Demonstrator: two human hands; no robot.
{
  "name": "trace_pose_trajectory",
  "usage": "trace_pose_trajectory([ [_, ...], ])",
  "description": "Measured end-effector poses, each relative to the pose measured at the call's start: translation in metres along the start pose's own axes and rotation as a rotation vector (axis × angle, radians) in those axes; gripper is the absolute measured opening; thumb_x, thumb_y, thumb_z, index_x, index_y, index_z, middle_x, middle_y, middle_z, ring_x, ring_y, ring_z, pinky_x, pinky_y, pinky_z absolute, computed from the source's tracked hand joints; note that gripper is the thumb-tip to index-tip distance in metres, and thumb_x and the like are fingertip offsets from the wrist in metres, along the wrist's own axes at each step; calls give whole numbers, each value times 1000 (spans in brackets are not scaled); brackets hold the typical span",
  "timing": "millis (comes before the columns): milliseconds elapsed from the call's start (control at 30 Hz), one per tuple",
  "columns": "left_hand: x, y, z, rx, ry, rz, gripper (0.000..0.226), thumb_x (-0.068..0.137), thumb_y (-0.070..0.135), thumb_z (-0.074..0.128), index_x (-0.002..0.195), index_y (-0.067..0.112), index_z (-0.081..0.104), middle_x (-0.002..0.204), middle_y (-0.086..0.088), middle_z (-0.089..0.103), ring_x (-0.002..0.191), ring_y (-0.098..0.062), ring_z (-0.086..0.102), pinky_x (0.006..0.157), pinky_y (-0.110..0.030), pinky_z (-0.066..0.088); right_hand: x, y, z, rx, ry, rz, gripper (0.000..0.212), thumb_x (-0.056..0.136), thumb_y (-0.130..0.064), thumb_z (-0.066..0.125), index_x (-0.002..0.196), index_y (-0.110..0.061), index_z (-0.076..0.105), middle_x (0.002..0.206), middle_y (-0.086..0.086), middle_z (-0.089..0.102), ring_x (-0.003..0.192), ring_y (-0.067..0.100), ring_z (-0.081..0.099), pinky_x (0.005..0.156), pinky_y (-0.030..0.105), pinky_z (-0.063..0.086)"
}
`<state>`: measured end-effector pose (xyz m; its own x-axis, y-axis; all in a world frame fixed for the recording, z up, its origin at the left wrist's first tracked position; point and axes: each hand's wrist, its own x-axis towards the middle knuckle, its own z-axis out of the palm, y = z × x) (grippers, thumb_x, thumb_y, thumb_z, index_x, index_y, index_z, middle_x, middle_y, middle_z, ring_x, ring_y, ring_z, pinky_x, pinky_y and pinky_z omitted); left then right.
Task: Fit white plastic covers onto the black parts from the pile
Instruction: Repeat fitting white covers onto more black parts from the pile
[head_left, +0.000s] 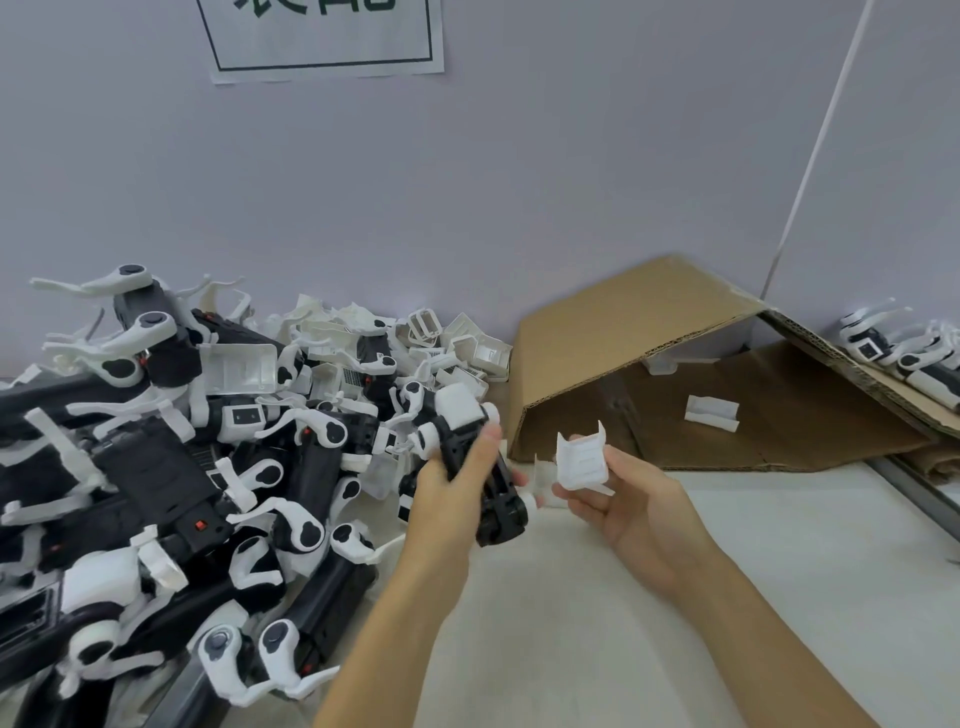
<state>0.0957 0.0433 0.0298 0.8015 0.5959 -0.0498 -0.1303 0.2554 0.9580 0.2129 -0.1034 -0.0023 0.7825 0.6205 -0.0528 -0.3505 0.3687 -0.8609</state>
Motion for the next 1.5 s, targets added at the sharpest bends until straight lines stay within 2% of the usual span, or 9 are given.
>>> trace_pose_trajectory([
  [133,-5,9,-2,-432,-180,-144,52,83,47,59,109,3,57,84,-22,59,89,-42,57,102,-65,40,-1,-1,2,42,12,60,41,79,-33,61,114,-16,75,110,12,74,86,26,73,70,33,59],
  [333,-5,8,-3,-337,-211,-150,40,99,30,30,110,2,57,79,-21,67,82,-48,68,70,-41,58,0,7,8,-118,105,-129,34,90,-20,63,124,-17,66,113,4,71,99,17,68,78,30,56],
  [467,0,4,0,-309,-101,-152,37,106,27,35,124,5,58,95,-22,74,87,-42,69,75,-45,62,-1,19,21,-448,328,-409,33,94,-17,67,124,-28,63,104,-21,72,101,-1,67,80,22,58],
  [600,3,-7,-1,-73,-14,-29,28,107,29,40,118,21,66,101,-6,77,93,-24,73,89,-45,56,-11,32,40,-593,321,-650,40,91,-25,68,130,-22,60,112,-10,67,101,4,65,74,15,53],
  [767,3,-10,0,34,-20,53,36,106,24,45,95,37,77,91,12,77,86,-6,73,70,-25,57,-20,41,58,-823,202,-792,50,85,-29,69,131,-12,61,111,-8,63,100,8,62,74,10,49],
  [900,-1,-8,2,13,-60,63,49,105,24,44,80,51,75,84,19,76,79,0,72,63,-18,55,-22,39,62,-892,197,-815,50,84,-29,71,130,-11,62,111,-6,62,105,-2,58,77,2,44],
  [1233,-2,-9,2,61,-120,128,22,99,27,58,117,17,68,102,-6,77,93,-19,74,69,-25,58,-21,39,61,-879,121,-790,44,89,-26,65,131,-14,62,111,-7,64,104,5,60,79,8,47],
  [1367,-3,-9,0,35,-144,119,37,83,43,64,113,22,68,100,-2,77,94,-18,74,75,-29,60,-19,32,58,-662,128,-567,29,90,-38,55,110,-21,69,103,-5,70,98,12,65,81,30,54],
  [1500,-3,-11,0,60,-216,119,41,80,41,62,115,20,68,104,-1,77,99,-16,73,81,-29,59,-15,27,57,-543,76,-389,39,87,-52,57,109,-22,70,111,6,67,106,18,64,81,23,54],
])
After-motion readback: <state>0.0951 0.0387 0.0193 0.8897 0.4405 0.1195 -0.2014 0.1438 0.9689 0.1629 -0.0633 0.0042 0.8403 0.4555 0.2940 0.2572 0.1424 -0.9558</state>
